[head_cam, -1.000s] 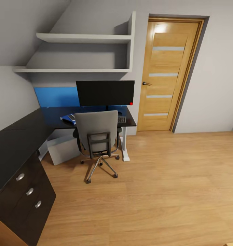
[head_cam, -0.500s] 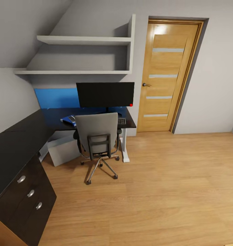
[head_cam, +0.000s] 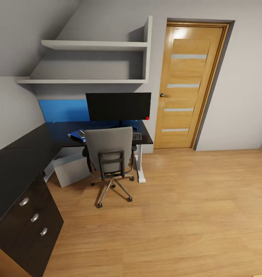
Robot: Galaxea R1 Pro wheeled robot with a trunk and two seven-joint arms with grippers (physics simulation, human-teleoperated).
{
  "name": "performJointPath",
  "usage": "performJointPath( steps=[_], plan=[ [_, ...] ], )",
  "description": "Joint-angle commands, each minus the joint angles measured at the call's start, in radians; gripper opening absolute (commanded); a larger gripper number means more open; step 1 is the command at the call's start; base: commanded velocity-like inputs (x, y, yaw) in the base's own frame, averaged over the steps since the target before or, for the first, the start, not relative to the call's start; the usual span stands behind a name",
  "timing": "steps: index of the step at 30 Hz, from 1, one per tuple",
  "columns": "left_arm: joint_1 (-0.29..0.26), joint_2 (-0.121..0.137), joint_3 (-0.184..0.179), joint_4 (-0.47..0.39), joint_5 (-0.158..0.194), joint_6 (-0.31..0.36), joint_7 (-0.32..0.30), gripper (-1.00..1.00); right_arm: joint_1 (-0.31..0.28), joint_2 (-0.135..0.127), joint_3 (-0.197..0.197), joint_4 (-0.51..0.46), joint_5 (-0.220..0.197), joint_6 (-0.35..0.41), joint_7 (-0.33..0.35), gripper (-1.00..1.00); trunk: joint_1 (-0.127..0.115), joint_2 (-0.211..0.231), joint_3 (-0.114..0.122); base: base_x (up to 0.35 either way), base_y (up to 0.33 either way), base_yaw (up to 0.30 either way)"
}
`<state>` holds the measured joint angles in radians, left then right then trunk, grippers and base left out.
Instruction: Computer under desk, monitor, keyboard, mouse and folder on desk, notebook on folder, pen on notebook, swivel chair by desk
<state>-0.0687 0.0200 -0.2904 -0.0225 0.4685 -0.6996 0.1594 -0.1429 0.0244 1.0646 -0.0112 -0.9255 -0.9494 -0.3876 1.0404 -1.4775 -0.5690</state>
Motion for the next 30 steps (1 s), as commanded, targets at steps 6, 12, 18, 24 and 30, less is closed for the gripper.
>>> performJointPath(
  steps=[6,12,18,24,30],
  plan=[
    [-0.001,-0.001,-0.011,-0.001,0.001,0.000,0.004,1.00,0.000,0.000,0.009,0.000,-0.001,0.000,-0.010,1.00,0.000,0.000,-0.001,0.000,0.000,0.000],
    [0.000,-0.004,-0.012,-0.001,0.001,0.001,0.004,1.00,0.000,0.000,0.009,0.000,-0.001,0.000,-0.010,1.00,0.000,0.000,-0.001,0.000,0.000,0.000],
    [0.000,-0.004,-0.012,-0.001,0.001,0.001,0.003,1.00,0.000,0.000,0.009,0.000,-0.001,0.000,-0.010,1.00,0.000,0.000,-0.001,0.000,0.000,0.000],
    [0.000,-0.004,-0.012,-0.001,0.001,0.002,0.003,1.00,0.000,0.000,0.009,0.000,-0.001,0.000,-0.010,1.00,0.000,0.000,-0.001,0.000,0.000,0.000],
    [0.000,-0.004,-0.012,-0.001,0.001,0.002,0.003,1.00,0.000,0.000,0.009,0.000,-0.001,0.000,-0.010,1.00,0.000,0.000,-0.001,0.000,0.000,0.000]
  ],
)
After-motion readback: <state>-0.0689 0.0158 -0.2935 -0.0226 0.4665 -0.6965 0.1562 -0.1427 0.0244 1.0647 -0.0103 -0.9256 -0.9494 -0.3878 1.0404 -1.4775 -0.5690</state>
